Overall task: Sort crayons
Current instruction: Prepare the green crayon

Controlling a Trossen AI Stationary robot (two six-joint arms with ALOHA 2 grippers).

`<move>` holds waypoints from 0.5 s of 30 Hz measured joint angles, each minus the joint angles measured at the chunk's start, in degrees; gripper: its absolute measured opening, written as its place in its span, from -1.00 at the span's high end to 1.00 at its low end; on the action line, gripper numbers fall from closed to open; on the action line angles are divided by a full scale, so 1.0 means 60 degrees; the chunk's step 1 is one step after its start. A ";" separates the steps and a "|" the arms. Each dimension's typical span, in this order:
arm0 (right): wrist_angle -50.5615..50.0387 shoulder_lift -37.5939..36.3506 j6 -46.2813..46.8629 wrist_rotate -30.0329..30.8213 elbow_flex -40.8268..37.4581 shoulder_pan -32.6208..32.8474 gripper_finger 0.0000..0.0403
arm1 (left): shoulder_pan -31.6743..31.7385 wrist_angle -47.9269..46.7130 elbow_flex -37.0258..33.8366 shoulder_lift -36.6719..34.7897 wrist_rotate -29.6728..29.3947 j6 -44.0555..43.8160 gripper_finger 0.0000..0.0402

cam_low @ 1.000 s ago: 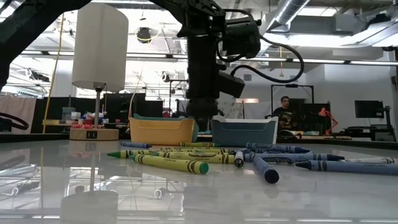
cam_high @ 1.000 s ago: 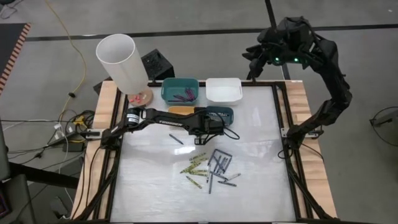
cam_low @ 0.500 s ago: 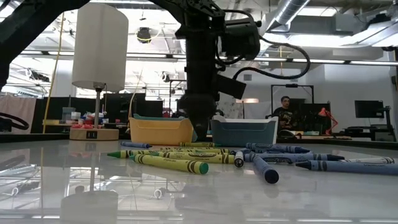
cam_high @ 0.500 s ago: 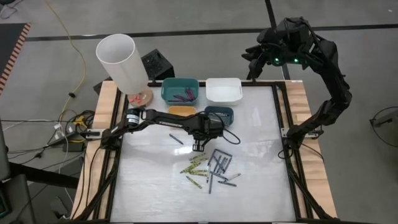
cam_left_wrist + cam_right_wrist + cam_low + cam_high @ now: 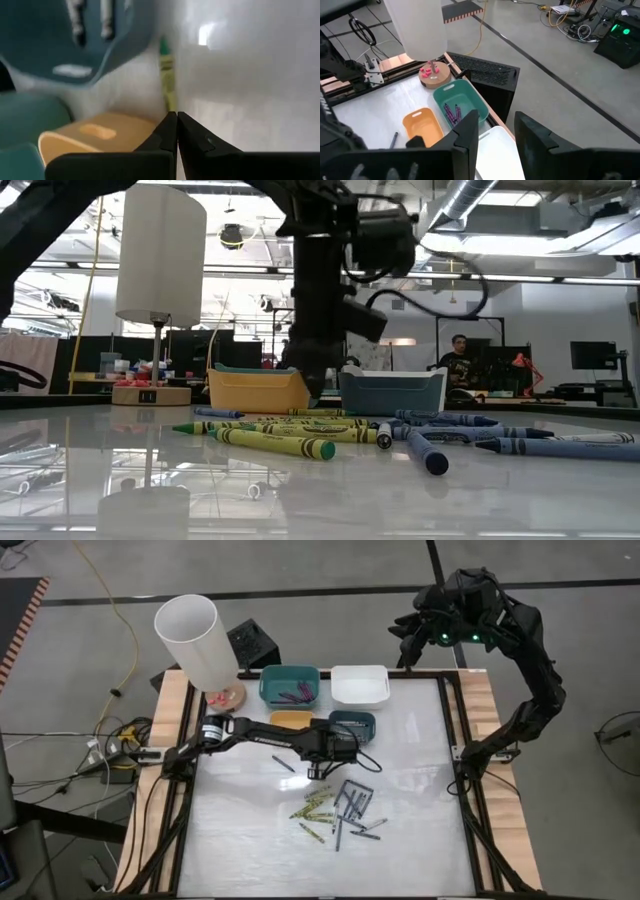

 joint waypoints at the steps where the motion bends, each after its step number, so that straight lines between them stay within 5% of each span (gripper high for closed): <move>1: -0.0010 0.0000 0.0000 0.0000 0.0000 0.0000 0.40 | 0.0052 0.0007 -0.0009 0.0000 -0.0118 -0.0093 1.00; 15: 0.0006 0.0000 0.0004 0.0000 0.0000 0.0000 0.40 | 0.0453 0.0683 -0.0015 0.0107 -0.0380 0.0256 1.00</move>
